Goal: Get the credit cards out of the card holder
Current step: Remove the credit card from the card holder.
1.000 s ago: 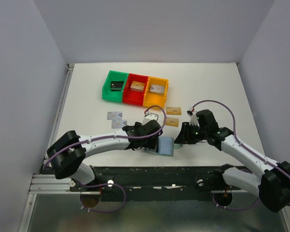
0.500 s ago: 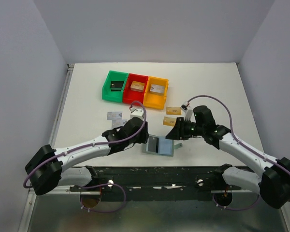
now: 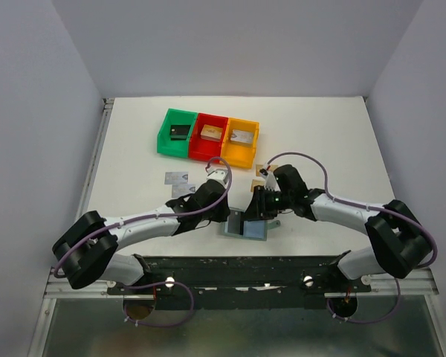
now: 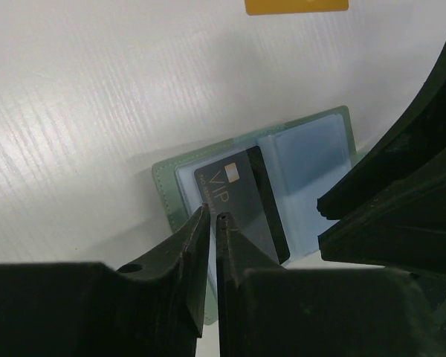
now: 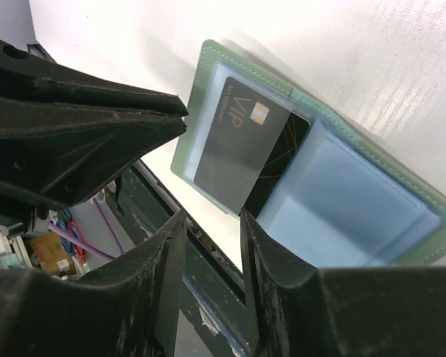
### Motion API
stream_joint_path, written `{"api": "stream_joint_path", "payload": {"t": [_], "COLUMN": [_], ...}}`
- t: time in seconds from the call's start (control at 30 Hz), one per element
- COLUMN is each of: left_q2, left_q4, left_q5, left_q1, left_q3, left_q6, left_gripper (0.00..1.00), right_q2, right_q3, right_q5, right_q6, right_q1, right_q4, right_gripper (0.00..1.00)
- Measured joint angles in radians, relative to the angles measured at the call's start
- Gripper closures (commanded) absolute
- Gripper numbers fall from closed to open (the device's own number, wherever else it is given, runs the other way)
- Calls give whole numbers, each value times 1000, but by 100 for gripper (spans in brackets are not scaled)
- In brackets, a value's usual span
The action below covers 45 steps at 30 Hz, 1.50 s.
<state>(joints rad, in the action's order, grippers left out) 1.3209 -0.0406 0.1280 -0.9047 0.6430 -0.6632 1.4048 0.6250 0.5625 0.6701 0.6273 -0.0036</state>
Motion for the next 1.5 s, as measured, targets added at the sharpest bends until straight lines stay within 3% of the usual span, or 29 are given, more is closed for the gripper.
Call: {"api": "stream_joint_path", "payload": {"t": [0.47, 0.87, 1.23, 1.5], "left_q2": [54, 79, 79, 71], "left_q4": [10, 40, 87, 114], "left_q5": [-10, -10, -10, -11], "left_q1": [0, 0, 2, 2], "left_q3": [-43, -74, -97, -116], "left_q6": [-21, -45, -60, -68], "left_gripper": [83, 86, 89, 91], "right_q2": [164, 208, 220, 234], "right_q3": [10, 14, 23, 22], "right_q5": [0, 0, 0, 0], "right_q6": [23, 55, 79, 98], "right_q1": [0, 6, 26, 26], "right_q4": [66, 116, 142, 159], "right_gripper": [55, 55, 66, 59]}}
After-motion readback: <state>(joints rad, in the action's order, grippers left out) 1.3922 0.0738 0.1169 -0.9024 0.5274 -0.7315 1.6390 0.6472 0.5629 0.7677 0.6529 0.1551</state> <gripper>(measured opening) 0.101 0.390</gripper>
